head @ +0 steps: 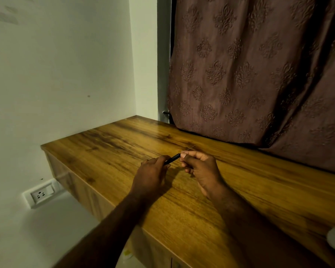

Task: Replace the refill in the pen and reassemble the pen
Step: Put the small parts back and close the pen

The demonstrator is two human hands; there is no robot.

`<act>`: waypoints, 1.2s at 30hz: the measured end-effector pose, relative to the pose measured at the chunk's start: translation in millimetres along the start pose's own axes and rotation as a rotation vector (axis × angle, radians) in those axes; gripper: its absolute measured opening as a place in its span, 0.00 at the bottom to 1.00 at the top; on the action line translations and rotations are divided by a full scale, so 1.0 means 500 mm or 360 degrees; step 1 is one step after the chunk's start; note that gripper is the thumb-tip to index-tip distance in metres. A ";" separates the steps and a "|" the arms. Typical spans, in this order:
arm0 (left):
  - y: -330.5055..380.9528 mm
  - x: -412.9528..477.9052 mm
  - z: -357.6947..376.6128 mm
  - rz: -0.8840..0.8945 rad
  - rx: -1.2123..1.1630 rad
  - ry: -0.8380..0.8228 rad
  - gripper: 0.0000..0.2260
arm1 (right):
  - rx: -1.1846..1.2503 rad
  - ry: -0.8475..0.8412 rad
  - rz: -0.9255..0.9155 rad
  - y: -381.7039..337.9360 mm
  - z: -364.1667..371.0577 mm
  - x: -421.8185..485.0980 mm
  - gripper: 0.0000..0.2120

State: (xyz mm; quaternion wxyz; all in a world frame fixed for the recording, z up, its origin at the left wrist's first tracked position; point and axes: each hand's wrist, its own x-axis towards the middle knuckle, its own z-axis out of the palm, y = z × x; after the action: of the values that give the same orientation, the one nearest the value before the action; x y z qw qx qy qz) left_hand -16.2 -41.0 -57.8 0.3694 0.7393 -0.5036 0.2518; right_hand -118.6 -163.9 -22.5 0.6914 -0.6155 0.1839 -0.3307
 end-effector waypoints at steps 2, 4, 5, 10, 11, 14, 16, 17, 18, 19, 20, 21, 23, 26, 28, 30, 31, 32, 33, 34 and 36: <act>-0.002 0.000 0.001 -0.0009 0.0007 -0.0002 0.11 | -0.0001 -0.0005 -0.0011 -0.002 0.002 -0.002 0.08; -0.003 -0.001 0.002 -0.0022 0.0005 -0.0008 0.11 | -0.0009 -0.0016 -0.0023 -0.002 0.002 -0.002 0.08; -0.004 -0.001 0.003 -0.0026 0.0003 -0.0011 0.11 | -0.0020 -0.0022 -0.0027 -0.002 0.002 -0.001 0.08; -0.009 0.001 0.009 -0.0037 -0.0004 -0.0015 0.11 | -0.0098 -0.0033 -0.0057 0.002 0.001 0.001 0.09; -0.010 0.001 0.009 -0.0044 -0.0002 -0.0014 0.11 | -0.0105 -0.0037 -0.0061 0.003 0.001 0.001 0.08; -0.011 0.000 0.011 -0.0047 -0.0004 -0.0009 0.11 | -0.0125 -0.0060 -0.0076 0.003 0.002 0.001 0.09; -0.012 0.001 0.011 -0.0043 0.0002 -0.0008 0.11 | -0.0136 -0.0068 -0.0090 0.003 0.003 0.001 0.09; -0.012 0.001 0.011 -0.0036 0.0009 -0.0004 0.11 | -0.0144 -0.0063 -0.0098 0.003 0.004 0.001 0.09; -0.012 0.002 0.012 -0.0030 0.0017 0.0001 0.11 | -0.0152 -0.0050 -0.0107 0.003 0.005 0.001 0.09; -0.012 0.002 0.011 -0.0027 0.0023 0.0003 0.11 | -0.0161 -0.0033 -0.0116 0.004 0.006 0.001 0.10; -0.011 0.002 0.012 -0.0025 0.0024 0.0006 0.11 | -0.0166 -0.0014 -0.0124 0.004 0.007 0.002 0.10; -0.012 0.002 0.012 -0.0027 0.0025 0.0006 0.11 | -0.0171 0.0004 -0.0131 0.005 0.007 0.003 0.11; -0.013 0.002 0.013 -0.0033 0.0025 0.0008 0.11 | -0.0194 0.0045 -0.0166 0.007 0.008 0.005 0.12; -0.014 0.002 0.014 -0.0056 0.0018 0.0014 0.11 | -0.0327 0.0142 -0.0311 0.010 0.005 0.005 0.16; -0.012 0.001 0.013 -0.0073 0.0006 0.0017 0.11 | -0.0440 0.0218 -0.0439 0.013 0.003 0.002 0.20; -0.011 0.001 0.013 -0.0080 0.0002 0.0017 0.11 | -0.0531 0.0264 -0.0556 0.017 0.003 -0.003 0.24; -0.011 0.001 0.012 -0.0087 0.0000 0.0016 0.11 | -0.0571 0.0272 -0.0606 0.019 0.004 -0.005 0.25; -0.013 0.001 0.012 -0.0088 -0.0007 0.0015 0.11 | -0.0606 0.0273 -0.0644 0.021 0.004 -0.006 0.26; -0.013 0.002 0.011 -0.0088 -0.0010 0.0017 0.11 | -0.0637 0.0266 -0.0668 0.022 0.004 -0.008 0.27; -0.013 0.001 0.011 -0.0084 -0.0014 0.0022 0.11 | -0.0661 0.0248 -0.0681 0.023 0.005 -0.009 0.27; -0.008 0.000 0.008 -0.0078 -0.0027 0.0035 0.14 | -0.0695 0.0191 -0.0700 0.026 0.006 -0.012 0.27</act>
State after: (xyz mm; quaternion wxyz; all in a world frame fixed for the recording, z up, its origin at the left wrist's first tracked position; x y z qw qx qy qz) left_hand -12.7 -43.6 -61.3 0.3874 0.7453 -0.4834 0.2465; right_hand -118.0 -157.4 -35.6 0.4426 -0.7539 0.1534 -0.4607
